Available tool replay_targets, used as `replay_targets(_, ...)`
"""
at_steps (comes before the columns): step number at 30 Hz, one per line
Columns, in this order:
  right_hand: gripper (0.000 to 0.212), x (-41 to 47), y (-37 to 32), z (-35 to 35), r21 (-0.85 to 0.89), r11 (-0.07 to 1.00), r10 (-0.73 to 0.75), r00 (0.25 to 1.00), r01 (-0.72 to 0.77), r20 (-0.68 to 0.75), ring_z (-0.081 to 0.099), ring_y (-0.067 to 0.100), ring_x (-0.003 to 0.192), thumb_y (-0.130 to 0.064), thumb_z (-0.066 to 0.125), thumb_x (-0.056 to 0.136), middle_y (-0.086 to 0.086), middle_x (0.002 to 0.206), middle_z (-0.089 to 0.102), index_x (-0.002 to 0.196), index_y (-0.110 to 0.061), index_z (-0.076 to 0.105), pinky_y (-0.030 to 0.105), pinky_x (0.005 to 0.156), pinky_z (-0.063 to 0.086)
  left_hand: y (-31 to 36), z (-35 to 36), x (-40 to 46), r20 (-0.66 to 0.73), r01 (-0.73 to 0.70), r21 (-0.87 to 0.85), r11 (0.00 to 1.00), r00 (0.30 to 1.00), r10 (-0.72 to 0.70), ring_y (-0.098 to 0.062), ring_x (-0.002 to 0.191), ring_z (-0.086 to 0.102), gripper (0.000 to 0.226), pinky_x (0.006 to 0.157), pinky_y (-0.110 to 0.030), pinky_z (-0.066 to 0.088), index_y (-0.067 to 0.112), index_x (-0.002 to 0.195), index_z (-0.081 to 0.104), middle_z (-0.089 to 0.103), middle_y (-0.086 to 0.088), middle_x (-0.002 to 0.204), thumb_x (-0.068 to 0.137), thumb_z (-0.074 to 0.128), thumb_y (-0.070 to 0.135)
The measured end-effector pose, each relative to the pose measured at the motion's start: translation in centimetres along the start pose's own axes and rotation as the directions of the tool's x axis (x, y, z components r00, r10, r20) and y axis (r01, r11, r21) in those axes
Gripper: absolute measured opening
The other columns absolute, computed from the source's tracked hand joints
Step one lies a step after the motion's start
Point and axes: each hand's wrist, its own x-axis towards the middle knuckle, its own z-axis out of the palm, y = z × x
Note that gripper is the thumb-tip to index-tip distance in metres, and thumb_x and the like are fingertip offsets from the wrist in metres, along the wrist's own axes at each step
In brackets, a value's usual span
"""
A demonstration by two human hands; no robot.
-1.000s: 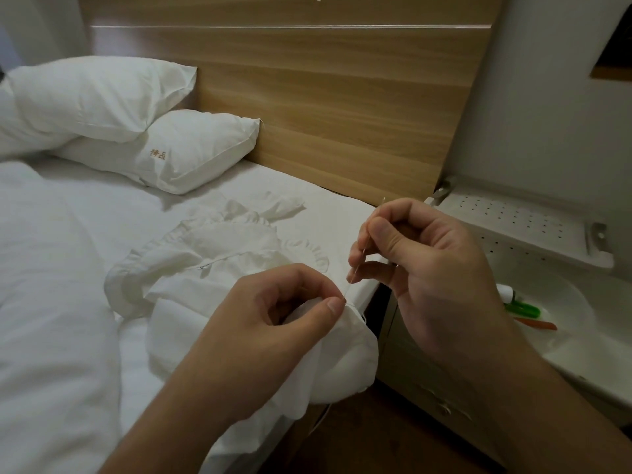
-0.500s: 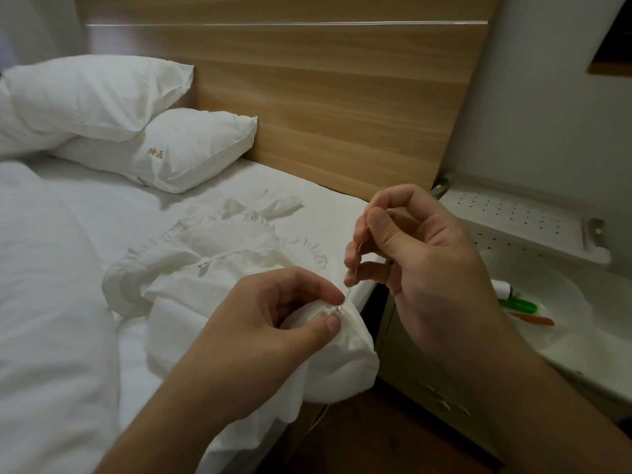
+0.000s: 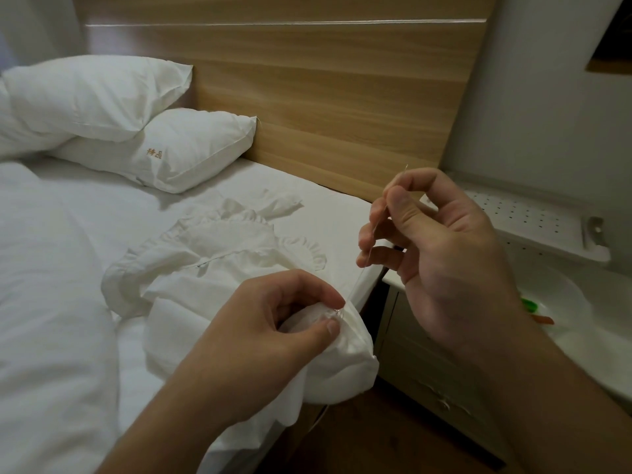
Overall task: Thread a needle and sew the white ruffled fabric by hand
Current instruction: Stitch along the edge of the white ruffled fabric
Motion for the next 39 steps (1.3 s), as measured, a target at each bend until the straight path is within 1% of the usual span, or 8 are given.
replay_targets(3,0.01,0.0,0.0,-0.1,0.026,1.0,0.01,1.0,-0.009,-0.003,0.064,0.031,0.071,-0.01,0.051,0.105,0.013,0.084,0.063,0.102,-0.005,0.059,0.036,0.059,0.056,-0.1,0.0,0.0,-0.005,0.001,0.008,1.0,1.0,-0.001,-0.009,0.102,0.076,0.026,0.091,-0.027,0.056,0.036,0.096,0.08,0.081,0.009,0.099,0.09,0.08,0.011)
replay_targets(7,0.011,0.2,-0.2,-0.1,0.062,0.998,0.022,1.0,-0.022,-0.012,0.063,0.029,0.07,-0.01,0.05,0.105,0.012,0.083,0.062,0.098,-0.008,0.059,0.036,0.058,0.055,-0.3,0.1,0.1,-0.034,0.006,0.021,1.0,0.999,-0.005,-0.008,0.101,0.076,0.022,0.093,-0.029,0.057,0.032,0.096,0.081,0.081,0.009,0.098,0.089,0.081,0.011)
replay_targets(13,0.014,0.3,-0.3,-0.1,0.098,0.994,0.04,0.999,-0.038,-0.024,0.062,0.027,0.07,-0.011,0.051,0.105,0.01,0.082,0.062,0.095,-0.012,0.061,0.036,0.058,0.055,-0.5,0.0,0.3,-0.141,0.03,0.058,0.998,0.99,-0.022,-0.003,0.102,0.075,0.022,0.097,-0.032,0.057,0.031,0.097,0.081,0.08,0.015,0.1,0.09,0.08,0.011)
replay_targets(16,0.013,0.3,-0.4,-0.1,0.113,0.993,0.048,0.998,-0.044,-0.031,0.062,0.026,0.069,-0.012,0.051,0.105,0.009,0.082,0.062,0.096,-0.012,0.061,0.036,0.057,0.055,-0.7,0.0,0.4,-0.206,0.049,0.097,0.994,0.978,-0.028,0.001,0.099,0.074,0.022,0.094,-0.029,0.058,0.033,0.098,0.08,0.08,0.018,0.098,0.09,0.08,0.012)
replay_targets(22,0.015,0.2,-0.7,0.0,0.116,0.992,0.059,0.998,-0.055,-0.033,0.061,0.024,0.067,-0.012,0.051,0.105,0.008,0.08,0.061,0.094,-0.013,0.061,0.035,0.055,0.053,-0.8,-0.1,0.7,-0.3,0.077,0.153,0.985,0.954,-0.028,0.008,0.095,0.072,0.019,0.083,-0.015,0.052,0.036,0.098,0.079,0.077,0.027,0.095,0.09,0.079,0.018)
replay_targets(25,0.014,0.1,-0.8,0.1,0.096,0.993,0.073,0.997,-0.069,-0.037,0.061,0.024,0.066,-0.013,0.052,0.105,0.007,0.08,0.061,0.094,-0.014,0.061,0.035,0.052,0.052,-1.0,-0.2,0.8,-0.345,0.088,0.117,0.989,0.938,-0.043,0.007,0.093,0.072,0.018,0.081,-0.015,0.051,0.035,0.097,0.08,0.077,0.026,0.093,0.09,0.08,0.018)
replay_targets(32,0.016,-0.4,-1.0,0.2,0.037,0.993,0.117,0.991,-0.115,-0.061,0.059,0.024,0.06,-0.009,0.054,0.103,0.008,0.076,0.061,0.091,-0.012,0.064,0.034,0.048,0.049,-1.1,-0.3,0.8,-0.419,0.109,0.028,0.994,0.904,-0.088,0.003,0.093,0.074,0.018,0.087,-0.024,0.056,0.033,0.095,0.081,0.079,0.022,0.093,0.088,0.082,0.016)
replay_targets(39,0.015,-0.9,-1.5,0.5,0.029,0.99,0.141,0.987,-0.139,-0.07,0.057,0.024,0.057,-0.007,0.054,0.101,0.01,0.075,0.061,0.091,-0.009,0.064,0.033,0.045,0.046,-0.8,-0.4,0.6,-0.447,0.076,0.031,0.997,0.893,-0.055,0.007,0.096,0.072,0.017,0.085,-0.017,0.053,0.032,0.095,0.081,0.078,0.024,0.095,0.088,0.083,0.016)
